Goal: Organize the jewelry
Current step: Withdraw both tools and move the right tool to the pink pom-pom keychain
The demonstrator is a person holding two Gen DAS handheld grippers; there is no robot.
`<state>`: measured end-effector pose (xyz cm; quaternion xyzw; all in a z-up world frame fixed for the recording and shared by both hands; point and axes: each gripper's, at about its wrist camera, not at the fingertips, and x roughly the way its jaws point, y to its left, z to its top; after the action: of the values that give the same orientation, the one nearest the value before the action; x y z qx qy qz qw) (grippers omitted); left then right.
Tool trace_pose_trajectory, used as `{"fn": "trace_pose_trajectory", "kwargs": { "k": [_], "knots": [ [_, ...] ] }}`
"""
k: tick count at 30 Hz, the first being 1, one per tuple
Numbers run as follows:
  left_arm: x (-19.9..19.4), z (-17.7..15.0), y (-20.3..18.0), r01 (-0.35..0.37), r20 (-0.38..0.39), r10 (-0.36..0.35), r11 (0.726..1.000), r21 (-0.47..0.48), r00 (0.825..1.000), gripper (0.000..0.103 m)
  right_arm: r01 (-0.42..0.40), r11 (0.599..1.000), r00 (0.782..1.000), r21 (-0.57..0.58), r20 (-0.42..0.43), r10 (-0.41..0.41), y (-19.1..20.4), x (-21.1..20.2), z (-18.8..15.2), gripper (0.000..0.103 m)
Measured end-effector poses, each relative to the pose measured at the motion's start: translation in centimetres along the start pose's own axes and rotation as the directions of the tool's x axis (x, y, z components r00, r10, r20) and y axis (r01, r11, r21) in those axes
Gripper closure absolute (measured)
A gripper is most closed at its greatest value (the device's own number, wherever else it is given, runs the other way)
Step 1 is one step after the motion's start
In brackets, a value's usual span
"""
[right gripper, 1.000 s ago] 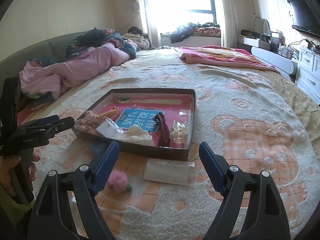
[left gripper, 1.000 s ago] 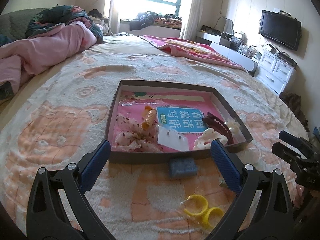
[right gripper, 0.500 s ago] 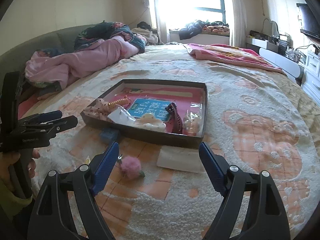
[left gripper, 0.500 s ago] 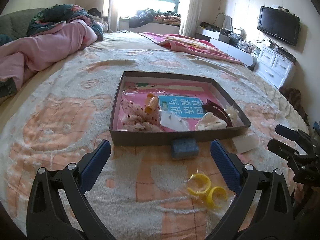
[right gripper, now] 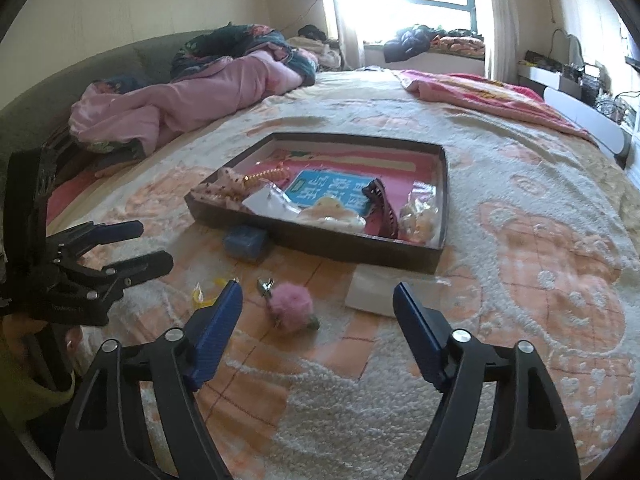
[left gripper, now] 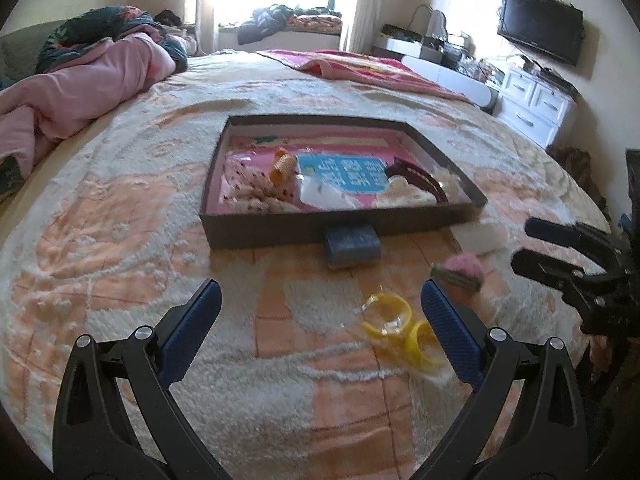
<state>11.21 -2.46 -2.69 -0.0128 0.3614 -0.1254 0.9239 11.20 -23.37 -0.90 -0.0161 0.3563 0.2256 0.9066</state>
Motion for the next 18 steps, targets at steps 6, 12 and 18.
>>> {"fn": "trace_pose_trajectory", "kwargs": {
  "k": [6,12,18],
  "knots": [
    [0.8,-1.0,-0.8,0.046,-0.04,-0.044,0.998,0.041,0.998,0.012,-0.03,1.0,0.999,0.006,-0.039,0.03,-0.2,0.9,-0.4,0.036],
    [2.0,-1.6,-1.9,0.099,-0.08,-0.093,0.992,0.076,0.992,0.012,-0.058,0.998,0.996,-0.012,-0.067,0.057,-0.2,1.7,-0.5,0.04],
    [3.7,-2.3,-2.8,0.132,-0.126,-0.12,0.987,0.093,0.985,0.012,-0.084,0.996,0.991,-0.036,-0.11,0.08,-0.2,3.1,-0.5,0.048]
  ]
}}
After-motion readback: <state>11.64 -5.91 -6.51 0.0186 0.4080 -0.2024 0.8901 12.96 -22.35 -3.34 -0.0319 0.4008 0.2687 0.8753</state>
